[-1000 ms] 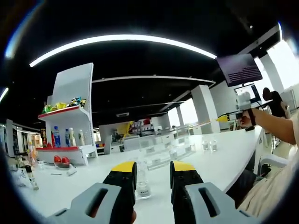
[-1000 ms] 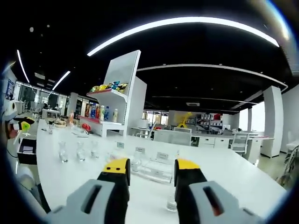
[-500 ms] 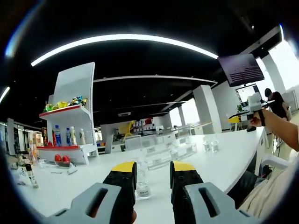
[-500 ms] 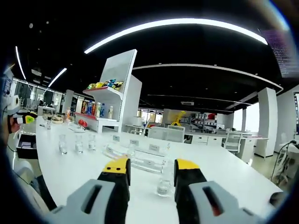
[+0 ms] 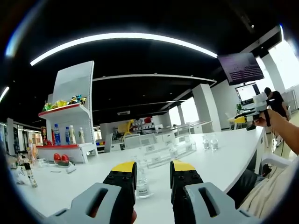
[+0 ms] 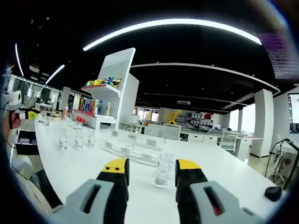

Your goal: Identify the label on the chemical reagent bottle, grasp the chemical reagent bottle, and place it in the designated position on the reagent rack

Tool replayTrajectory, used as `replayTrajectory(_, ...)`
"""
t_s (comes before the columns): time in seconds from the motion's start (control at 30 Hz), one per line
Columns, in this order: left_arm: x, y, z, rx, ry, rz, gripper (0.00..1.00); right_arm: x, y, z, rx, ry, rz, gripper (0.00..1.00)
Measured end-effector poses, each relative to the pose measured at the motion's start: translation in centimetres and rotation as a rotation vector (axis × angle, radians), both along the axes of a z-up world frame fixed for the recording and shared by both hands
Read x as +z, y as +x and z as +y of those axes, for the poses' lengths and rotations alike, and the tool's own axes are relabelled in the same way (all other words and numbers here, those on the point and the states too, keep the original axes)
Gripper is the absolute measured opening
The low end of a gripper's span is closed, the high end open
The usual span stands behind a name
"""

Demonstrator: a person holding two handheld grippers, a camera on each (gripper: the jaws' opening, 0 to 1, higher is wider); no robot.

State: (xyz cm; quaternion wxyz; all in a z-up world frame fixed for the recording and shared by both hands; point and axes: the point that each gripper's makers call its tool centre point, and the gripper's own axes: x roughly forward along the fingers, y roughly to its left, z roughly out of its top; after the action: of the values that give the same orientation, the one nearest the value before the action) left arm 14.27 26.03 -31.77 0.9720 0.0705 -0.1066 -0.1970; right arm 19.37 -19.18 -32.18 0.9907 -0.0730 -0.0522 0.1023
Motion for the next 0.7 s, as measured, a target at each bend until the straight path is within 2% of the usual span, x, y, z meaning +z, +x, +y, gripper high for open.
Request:
replayTrajectory(0.2,-0.1,0.0,0.1,0.002,0.002,0.001,0.29,0.7,-2.0,-0.4,0.002,0.033,-0.026,0.39)
replayTrajectory(0.47,0.0,-0.1,-0.1,-0.003,0.007,-0.003,0.29,0.1,-3.1,-2.0,-0.025,0.074,-0.029,0.39)
replayTrajectory(0.7,0.1,-0.1,0.0,0.001,0.010,-0.006,0.29,0.1,-3.8,-2.9,-0.035,0.078,-0.033,0.39)
